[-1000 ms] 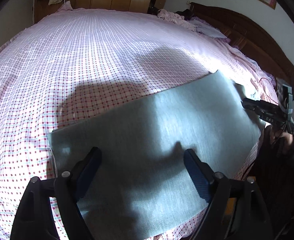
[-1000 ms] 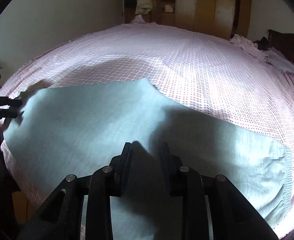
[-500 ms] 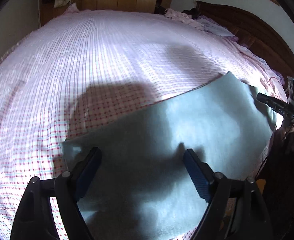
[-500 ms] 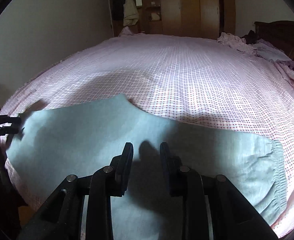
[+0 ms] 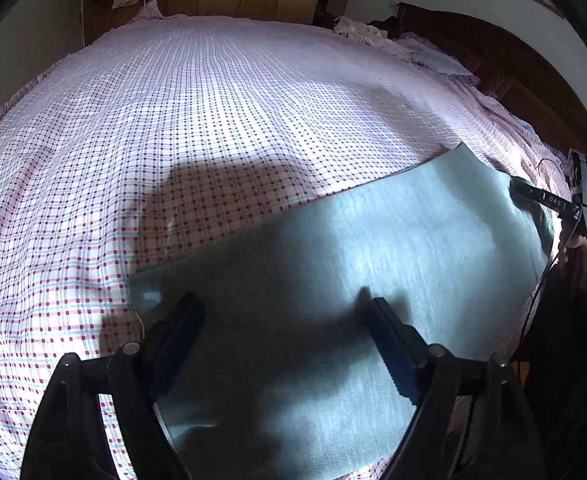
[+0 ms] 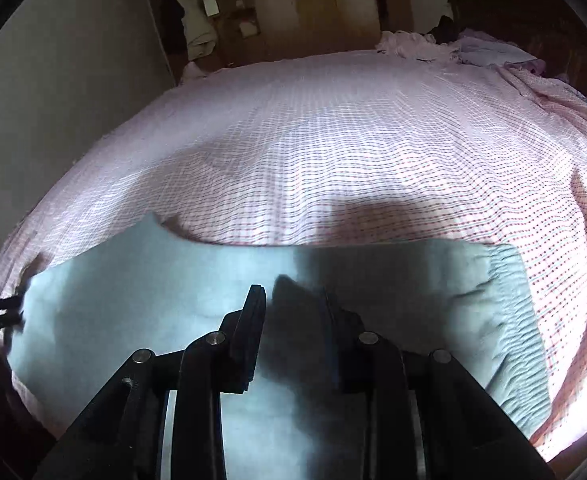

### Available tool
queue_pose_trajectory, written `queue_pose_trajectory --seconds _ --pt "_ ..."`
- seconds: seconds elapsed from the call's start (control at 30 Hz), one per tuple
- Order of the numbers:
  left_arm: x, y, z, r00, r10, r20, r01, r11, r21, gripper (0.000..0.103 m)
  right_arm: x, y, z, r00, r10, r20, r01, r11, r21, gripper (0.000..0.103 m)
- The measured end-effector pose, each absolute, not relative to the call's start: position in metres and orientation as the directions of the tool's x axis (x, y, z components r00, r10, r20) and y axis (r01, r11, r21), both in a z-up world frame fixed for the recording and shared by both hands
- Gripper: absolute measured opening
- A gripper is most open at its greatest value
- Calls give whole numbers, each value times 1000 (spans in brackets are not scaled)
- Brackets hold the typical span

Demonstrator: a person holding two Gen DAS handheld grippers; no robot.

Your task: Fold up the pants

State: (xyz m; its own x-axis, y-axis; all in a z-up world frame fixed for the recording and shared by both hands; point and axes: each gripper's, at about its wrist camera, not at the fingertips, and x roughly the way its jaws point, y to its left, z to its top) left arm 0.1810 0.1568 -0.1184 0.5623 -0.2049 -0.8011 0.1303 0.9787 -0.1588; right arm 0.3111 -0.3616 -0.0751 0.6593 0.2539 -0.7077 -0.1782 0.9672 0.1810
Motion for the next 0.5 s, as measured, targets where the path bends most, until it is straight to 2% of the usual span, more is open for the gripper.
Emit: queue_pose_trajectory --seconds 0.07,0.13,0.17,0.2,0.27,0.3,0.4,0.5 --pt "182 155 -120 562 -196 -804 132 980 -147 88 330 -384 -85 642 199 -740 -110 980 168 17" --pt "183 152 -120 565 -193 -802 138 981 -139 88 330 -413 -83 656 238 -717 -64 963 261 6" --pt "183 150 -121 566 -195 -801 144 980 -137 88 323 -426 -76 681 247 -689 -39 952 303 7" --pt "182 151 -121 567 -201 -799 148 979 -142 88 309 -441 -67 720 267 -640 -24 932 362 7" --pt "180 154 -120 574 -212 -791 137 977 -163 88 275 -470 -53 789 301 -535 -14 881 474 23" --pt "180 155 -120 577 -213 -788 129 977 -169 88 258 -484 -51 810 326 -487 -18 844 536 27" --pt "182 152 -120 576 -192 -794 120 981 -150 89 219 -512 -60 833 399 -383 -12 705 709 29" --pt "182 146 -120 577 -174 -798 130 984 -121 91 189 -523 -82 853 407 -327 18 603 797 29"
